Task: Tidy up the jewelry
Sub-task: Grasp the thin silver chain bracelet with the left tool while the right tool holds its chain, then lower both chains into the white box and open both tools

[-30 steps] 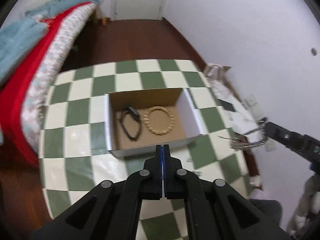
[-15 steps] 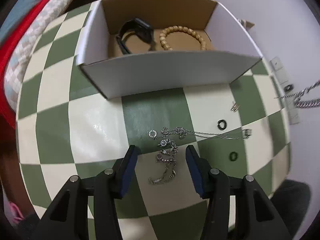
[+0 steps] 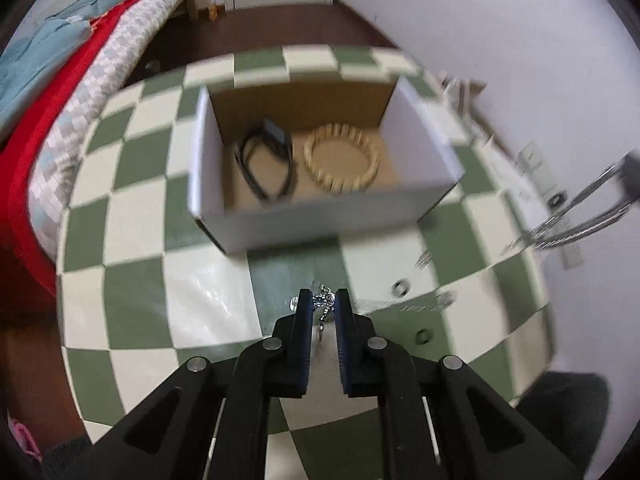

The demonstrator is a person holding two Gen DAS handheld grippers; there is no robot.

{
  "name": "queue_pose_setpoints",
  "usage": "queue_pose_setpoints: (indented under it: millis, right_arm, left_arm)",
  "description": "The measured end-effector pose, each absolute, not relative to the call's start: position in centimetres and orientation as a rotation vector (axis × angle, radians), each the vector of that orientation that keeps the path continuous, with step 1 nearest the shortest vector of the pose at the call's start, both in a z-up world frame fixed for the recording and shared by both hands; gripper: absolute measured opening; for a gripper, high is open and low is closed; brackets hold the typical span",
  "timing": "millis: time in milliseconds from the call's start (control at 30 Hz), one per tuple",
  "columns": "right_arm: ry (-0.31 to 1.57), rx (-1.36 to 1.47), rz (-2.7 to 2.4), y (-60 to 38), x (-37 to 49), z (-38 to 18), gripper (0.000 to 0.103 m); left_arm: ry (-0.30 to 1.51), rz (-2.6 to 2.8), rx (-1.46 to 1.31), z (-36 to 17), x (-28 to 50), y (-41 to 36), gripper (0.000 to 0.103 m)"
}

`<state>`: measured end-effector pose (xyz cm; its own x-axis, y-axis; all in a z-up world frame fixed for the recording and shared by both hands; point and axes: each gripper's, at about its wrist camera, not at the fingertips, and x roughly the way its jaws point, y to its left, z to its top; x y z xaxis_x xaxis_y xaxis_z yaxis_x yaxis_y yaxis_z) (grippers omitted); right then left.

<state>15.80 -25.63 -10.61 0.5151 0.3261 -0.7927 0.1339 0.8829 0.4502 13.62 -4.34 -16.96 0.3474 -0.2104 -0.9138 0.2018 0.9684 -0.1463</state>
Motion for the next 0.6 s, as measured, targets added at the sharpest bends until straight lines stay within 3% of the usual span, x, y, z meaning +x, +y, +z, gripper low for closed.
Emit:
queue_pose_setpoints:
  millis: [400, 600]
  right_arm:
    - [0.981, 0.464, 0.213, -23.2, 18.4, -6.5, 0.007]
    - [1.032, 0.391, 0.259, -19.8, 21.5, -7.4, 0.007]
  left_arm:
    - [0.999, -0.335, -0.132, -5.8, 17.7, -2.3, 0.008]
    - [1.009, -0.307, -0.115, -5.9, 20.3, -1.8, 0.008]
